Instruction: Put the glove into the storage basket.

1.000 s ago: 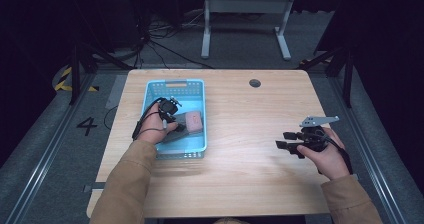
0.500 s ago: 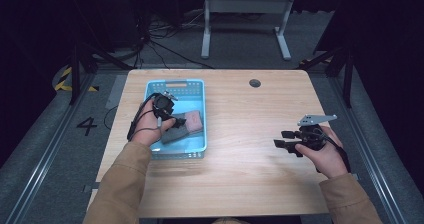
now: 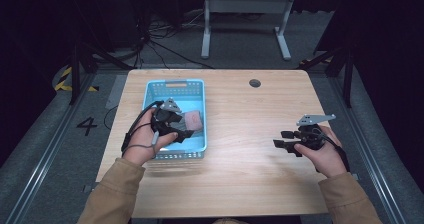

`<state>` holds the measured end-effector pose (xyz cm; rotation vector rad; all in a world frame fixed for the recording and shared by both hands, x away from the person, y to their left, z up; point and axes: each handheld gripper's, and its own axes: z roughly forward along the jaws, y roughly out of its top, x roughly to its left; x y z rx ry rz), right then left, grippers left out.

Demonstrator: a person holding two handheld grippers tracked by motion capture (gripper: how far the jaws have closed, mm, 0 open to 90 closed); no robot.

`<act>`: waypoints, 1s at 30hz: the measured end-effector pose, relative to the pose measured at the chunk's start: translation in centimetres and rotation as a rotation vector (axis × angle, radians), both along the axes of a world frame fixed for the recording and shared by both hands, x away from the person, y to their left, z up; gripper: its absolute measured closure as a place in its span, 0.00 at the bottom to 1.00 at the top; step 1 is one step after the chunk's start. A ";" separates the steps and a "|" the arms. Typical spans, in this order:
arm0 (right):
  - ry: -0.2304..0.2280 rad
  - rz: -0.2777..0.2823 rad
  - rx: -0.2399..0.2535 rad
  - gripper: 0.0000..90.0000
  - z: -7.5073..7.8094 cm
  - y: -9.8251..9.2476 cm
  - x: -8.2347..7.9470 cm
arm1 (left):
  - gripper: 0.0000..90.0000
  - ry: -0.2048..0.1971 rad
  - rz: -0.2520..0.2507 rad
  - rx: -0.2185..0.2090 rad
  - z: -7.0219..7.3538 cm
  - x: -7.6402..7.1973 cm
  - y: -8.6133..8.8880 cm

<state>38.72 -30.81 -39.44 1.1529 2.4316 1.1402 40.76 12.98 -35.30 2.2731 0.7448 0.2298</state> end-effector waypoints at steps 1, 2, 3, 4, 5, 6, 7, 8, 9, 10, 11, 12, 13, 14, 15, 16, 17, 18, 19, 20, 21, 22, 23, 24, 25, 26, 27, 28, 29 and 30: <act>-0.001 -0.002 -0.002 0.52 0.0 -0.1 0.0 | 0.34 -0.001 -0.008 -0.005 0.0 -0.4 -0.2; 0.001 -0.004 -0.002 0.52 0.0 -0.1 -0.1 | 0.34 0.003 -0.020 -0.008 0.0 -0.8 -0.3; 0.002 -0.004 -0.001 0.52 0.0 -0.2 -0.1 | 0.34 0.004 -0.031 -0.011 0.0 -1.1 -0.4; 0.001 -0.007 -0.002 0.52 0.0 -0.2 -0.1 | 0.34 0.002 -0.041 -0.019 -0.1 -1.5 -0.6; 0.003 -0.010 0.001 0.52 0.0 -0.3 -0.2 | 0.34 0.005 -0.048 -0.027 -0.2 -1.9 -0.7; 0.002 -0.010 -0.001 0.52 0.0 -0.4 -0.2 | 0.34 0.003 -0.058 -0.024 -0.2 -2.2 -0.9; 0.001 -0.010 0.001 0.52 0.0 -0.4 -0.2 | 0.34 -0.001 -0.063 -0.024 -0.2 -2.6 -1.0; 0.003 -0.011 0.000 0.52 0.0 -0.5 -0.3 | 0.34 -0.003 -0.070 -0.026 -0.3 -3.0 -1.2; 0.002 -0.012 0.000 0.52 -0.1 -0.5 -0.3 | 0.33 -0.005 -0.079 -0.030 -0.5 -3.4 -1.4; 0.003 -0.015 0.001 0.52 -0.1 -0.5 -0.3 | 0.33 -0.003 -0.093 -0.031 -0.6 -3.7 -1.6; 0.004 -0.016 -0.001 0.52 -0.1 -0.6 -0.3 | 0.33 0.001 -0.106 -0.042 -0.8 -4.1 -1.8; 0.006 -0.016 -0.001 0.52 -0.1 -0.6 -0.3 | 0.33 0.009 -0.118 -0.049 -1.0 -4.5 -1.9; 0.006 -0.016 -0.002 0.52 -0.1 -0.6 -0.3 | 0.34 0.015 -0.129 -0.050 -1.2 -4.8 -2.1; 0.007 -0.015 -0.001 0.52 -0.1 -0.6 -0.3 | 0.34 0.018 -0.134 -0.047 -1.4 -5.1 -2.2; 0.008 -0.015 -0.001 0.51 -0.1 -0.6 -0.3 | 0.35 0.022 -0.138 -0.046 -1.7 -5.3 -2.4; 0.010 -0.013 0.002 0.51 -0.2 -0.6 -0.3 | 0.35 0.021 -0.145 -0.042 -1.9 -5.5 -2.5; 0.009 -0.013 -0.002 0.51 -0.2 -0.6 -0.3 | 0.35 0.024 -0.154 -0.044 -2.1 -5.7 -2.7; 0.010 -0.013 0.000 0.51 -0.2 -0.6 -0.3 | 0.35 0.021 -0.159 -0.051 -2.3 -5.9 -2.8; 0.012 -0.012 0.000 0.51 -0.3 -0.6 -0.2 | 0.35 0.025 -0.162 -0.057 -2.6 -6.1 -2.9; 0.012 -0.012 0.000 0.51 -0.3 -0.5 -0.2 | 0.36 0.026 -0.168 -0.062 -2.8 -6.2 -2.9; 0.014 -0.011 0.001 0.51 -0.3 -0.5 -0.2 | 0.36 0.033 -0.172 -0.068 -3.1 -6.4 -3.0; 0.015 -0.011 -0.001 0.51 -0.3 -0.5 -0.2 | 0.36 0.039 -0.173 -0.070 -3.4 -6.5 -3.0; 0.016 -0.012 0.001 0.51 -0.3 -0.5 -0.2 | 0.35 0.038 -0.176 -0.071 -3.7 -6.5 -2.9; 0.016 -0.011 0.000 0.51 -0.3 -0.6 -0.2 | 0.35 0.041 -0.174 -0.075 -4.0 -6.6 -2.8; 0.017 -0.009 0.003 0.51 -0.4 -0.6 -0.2 | 0.35 0.046 -0.167 -0.091 -4.2 -6.8 -2.7; 0.017 -0.011 0.002 0.51 -0.4 -0.6 -0.2 | 0.35 0.047 -0.167 -0.102 -4.5 -6.8 -2.6; 0.016 -0.011 0.001 0.51 -0.4 -0.6 -0.1 | 0.35 0.049 -0.167 -0.103 -4.8 -6.8 -2.5; 0.015 -0.012 0.001 0.51 -0.4 -0.6 -0.1 | 0.35 0.046 -0.164 -0.103 -5.1 -6.9 -2.4; 0.018 -0.013 -0.001 0.51 -0.5 -0.7 -0.1 | 0.35 0.045 -0.161 -0.108 -5.3 -6.8 -2.3; 0.019 -0.011 0.001 0.51 -0.5 -0.7 -0.1 | 0.35 0.048 -0.154 -0.111 -5.6 -6.9 -2.2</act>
